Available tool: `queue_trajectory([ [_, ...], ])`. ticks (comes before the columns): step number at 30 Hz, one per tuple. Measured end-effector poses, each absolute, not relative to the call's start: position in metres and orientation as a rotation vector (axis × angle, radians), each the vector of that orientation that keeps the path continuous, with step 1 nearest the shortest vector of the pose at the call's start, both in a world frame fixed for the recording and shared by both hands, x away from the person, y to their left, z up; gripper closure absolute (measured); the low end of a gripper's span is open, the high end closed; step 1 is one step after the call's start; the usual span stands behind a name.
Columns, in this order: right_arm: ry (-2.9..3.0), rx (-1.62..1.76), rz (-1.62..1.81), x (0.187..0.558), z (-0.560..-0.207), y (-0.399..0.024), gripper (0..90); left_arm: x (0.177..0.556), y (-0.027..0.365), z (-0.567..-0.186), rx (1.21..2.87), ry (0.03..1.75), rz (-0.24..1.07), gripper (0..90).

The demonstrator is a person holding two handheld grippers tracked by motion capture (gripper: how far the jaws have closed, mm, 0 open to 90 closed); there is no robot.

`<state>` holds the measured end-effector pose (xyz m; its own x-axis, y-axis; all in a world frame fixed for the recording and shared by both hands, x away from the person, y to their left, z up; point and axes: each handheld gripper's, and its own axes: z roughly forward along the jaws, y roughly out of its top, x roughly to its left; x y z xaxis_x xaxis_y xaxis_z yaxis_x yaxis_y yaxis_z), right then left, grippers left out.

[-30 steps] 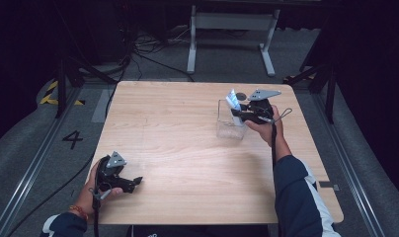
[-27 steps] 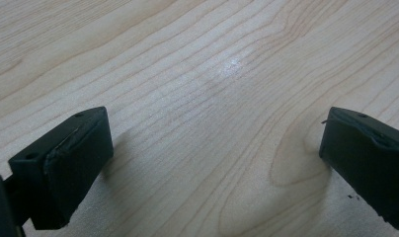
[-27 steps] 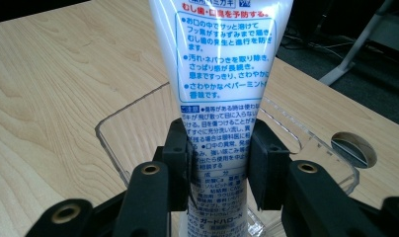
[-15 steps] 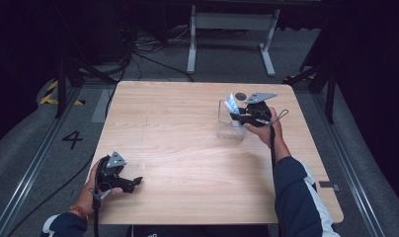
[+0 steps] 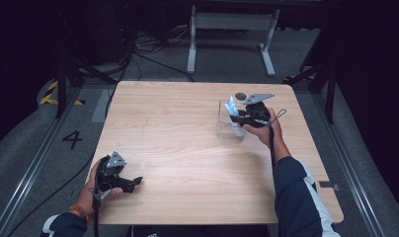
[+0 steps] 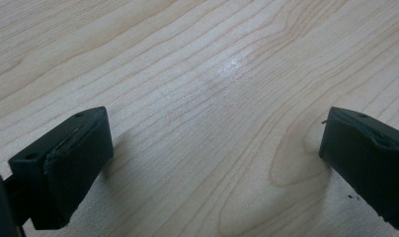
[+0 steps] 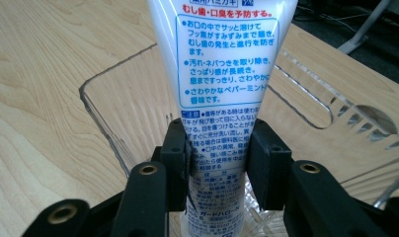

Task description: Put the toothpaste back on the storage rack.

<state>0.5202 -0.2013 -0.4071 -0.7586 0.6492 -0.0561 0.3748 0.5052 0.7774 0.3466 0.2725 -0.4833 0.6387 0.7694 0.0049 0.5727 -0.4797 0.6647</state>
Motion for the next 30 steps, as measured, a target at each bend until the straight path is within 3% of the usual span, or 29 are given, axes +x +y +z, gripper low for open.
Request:
queue_trajectory([
  [17,2.427,0.887,1.120,0.5214,-0.4109,-0.2012,61.0,0.3465,0.2725,-0.4833,2.223,1.042,0.403,0.4],
  [24,2.447,0.858,1.125,0.5182,-0.4084,-0.1970,54.9,0.3465,0.2725,-0.4833,2.223,1.042,0.403,0.4],
  [30,2.439,0.839,1.122,0.5148,-0.4052,-0.1933,55.8,0.3465,0.2725,-0.4833,2.224,1.041,0.404,0.4],
])
